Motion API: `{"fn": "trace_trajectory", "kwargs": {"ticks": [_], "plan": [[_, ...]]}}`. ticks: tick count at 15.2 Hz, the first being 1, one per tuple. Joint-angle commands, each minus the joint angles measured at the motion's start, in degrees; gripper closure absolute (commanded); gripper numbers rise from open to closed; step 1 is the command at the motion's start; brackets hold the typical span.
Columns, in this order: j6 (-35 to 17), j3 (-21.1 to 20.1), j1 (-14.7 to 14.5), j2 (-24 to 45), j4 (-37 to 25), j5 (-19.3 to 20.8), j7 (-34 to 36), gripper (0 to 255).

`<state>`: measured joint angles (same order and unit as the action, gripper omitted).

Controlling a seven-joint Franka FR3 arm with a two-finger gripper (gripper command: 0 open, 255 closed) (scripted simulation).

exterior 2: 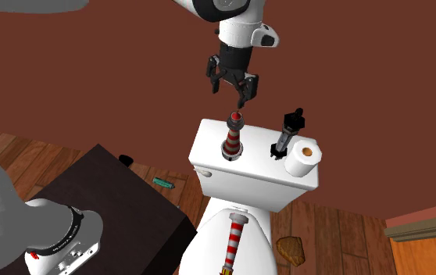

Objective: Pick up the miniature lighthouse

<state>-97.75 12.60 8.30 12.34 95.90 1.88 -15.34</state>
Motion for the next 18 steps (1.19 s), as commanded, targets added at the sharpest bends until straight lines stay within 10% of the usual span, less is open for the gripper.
{"fn": "trace_trajectory", "kwargs": {"ticks": [1,11,12,18], "plan": [[0.92,0.44,1.06,4.69,-5.33,-0.61,-1.35,0],[-4.10,0.38,1.44,7.29,-2.78,-1.03,-1.50,0],[-4.17,0.39,1.47,7.40,-2.81,-1.05,-1.53,255],[-4.08,0.38,1.45,7.40,-2.91,-1.06,-1.50,255]]}}
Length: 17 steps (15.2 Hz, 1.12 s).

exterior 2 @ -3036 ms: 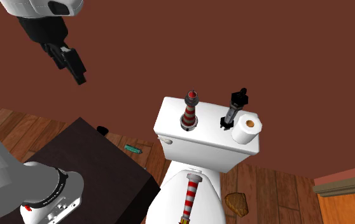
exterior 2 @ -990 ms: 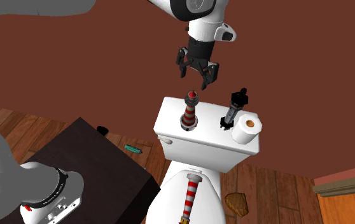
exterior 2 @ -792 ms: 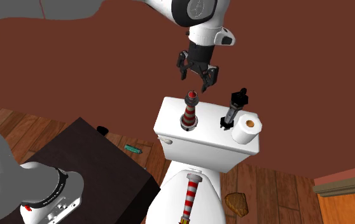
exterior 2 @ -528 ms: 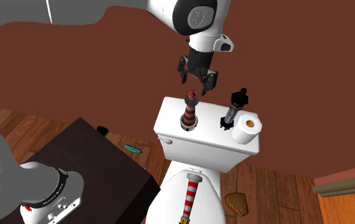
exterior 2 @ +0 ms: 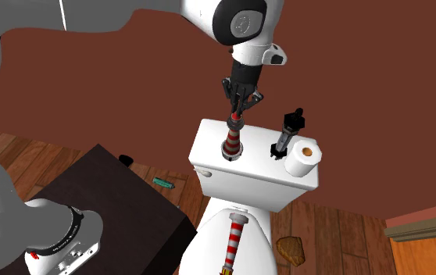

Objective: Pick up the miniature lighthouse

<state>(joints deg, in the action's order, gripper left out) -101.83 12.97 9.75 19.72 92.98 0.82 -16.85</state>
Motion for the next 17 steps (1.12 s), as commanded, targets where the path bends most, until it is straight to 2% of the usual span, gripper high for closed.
{"fn": "trace_trajectory", "kwargs": {"ticks": [1,3,17], "plan": [[-0.01,0.01,0.01,0.01,0.01,0.01,0.00,255],[-0.03,0.01,-0.01,-0.08,0.13,0.04,0.00,255],[10.19,0.22,0.09,-1.41,-8.81,0.31,-0.48,255]]}}
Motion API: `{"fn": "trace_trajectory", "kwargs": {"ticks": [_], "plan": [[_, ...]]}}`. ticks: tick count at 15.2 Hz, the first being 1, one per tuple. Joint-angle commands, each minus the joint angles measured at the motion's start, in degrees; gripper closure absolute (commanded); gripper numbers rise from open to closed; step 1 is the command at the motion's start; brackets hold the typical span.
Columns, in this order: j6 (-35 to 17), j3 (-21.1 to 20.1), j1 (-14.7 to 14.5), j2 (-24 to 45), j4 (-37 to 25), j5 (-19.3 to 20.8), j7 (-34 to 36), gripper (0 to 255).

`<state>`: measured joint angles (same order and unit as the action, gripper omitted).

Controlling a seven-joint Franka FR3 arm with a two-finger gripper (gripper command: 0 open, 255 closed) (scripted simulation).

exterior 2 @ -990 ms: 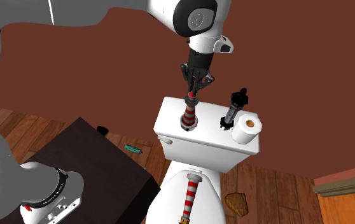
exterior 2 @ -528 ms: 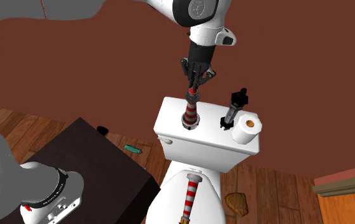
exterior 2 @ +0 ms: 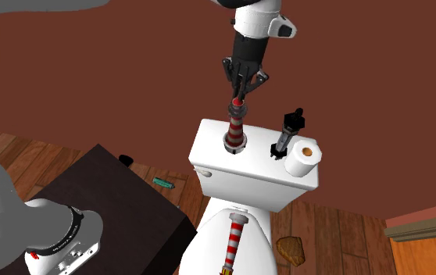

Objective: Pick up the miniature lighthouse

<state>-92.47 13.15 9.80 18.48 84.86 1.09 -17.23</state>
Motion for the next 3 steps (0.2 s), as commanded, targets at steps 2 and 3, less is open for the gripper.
{"fn": "trace_trajectory", "kwargs": {"ticks": [2,3], "plan": [[1.71,0.05,0.06,-0.17,-1.57,0.04,-0.15,255],[1.71,0.05,0.06,-0.16,-1.58,0.04,-0.15,255]]}}
